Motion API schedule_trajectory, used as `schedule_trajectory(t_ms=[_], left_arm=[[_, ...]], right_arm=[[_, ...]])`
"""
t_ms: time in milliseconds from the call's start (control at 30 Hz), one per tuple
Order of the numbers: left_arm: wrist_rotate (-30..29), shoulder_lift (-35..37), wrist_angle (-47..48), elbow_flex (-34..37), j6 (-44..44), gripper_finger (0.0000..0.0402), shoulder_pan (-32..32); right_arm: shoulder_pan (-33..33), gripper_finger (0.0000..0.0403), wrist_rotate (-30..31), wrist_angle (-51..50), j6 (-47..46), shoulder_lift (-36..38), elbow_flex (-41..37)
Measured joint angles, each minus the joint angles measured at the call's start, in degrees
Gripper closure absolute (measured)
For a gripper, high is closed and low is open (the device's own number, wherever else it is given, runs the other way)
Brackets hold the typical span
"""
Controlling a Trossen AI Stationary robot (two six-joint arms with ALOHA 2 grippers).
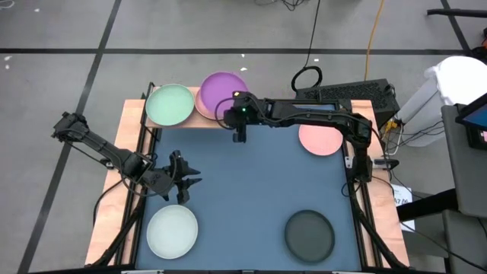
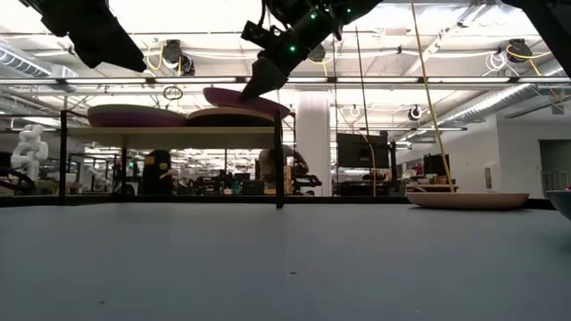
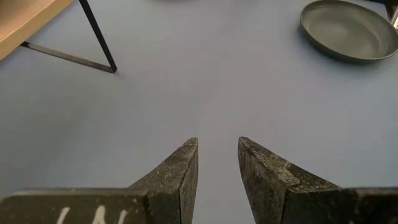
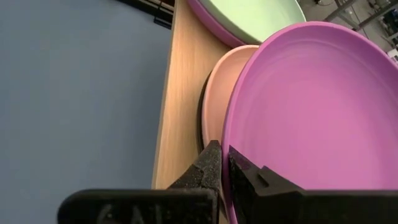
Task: Place and stack plates onto a shelf
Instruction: Stack the purple plate on the light pink plate on the shelf
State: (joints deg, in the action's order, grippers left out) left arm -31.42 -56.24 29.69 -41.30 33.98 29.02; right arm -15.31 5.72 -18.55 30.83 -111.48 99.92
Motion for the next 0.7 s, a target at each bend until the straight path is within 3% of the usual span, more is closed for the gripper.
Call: schedule_trajectory(t_ms=[700], left_arm=[[-0.1, 0.0, -0.3, 0.0, -0.5, 0.0282, 0.0]], right_arm=[[0.7, 0.0401, -1.3, 0.5, 10.7, -2.2, -0.1]])
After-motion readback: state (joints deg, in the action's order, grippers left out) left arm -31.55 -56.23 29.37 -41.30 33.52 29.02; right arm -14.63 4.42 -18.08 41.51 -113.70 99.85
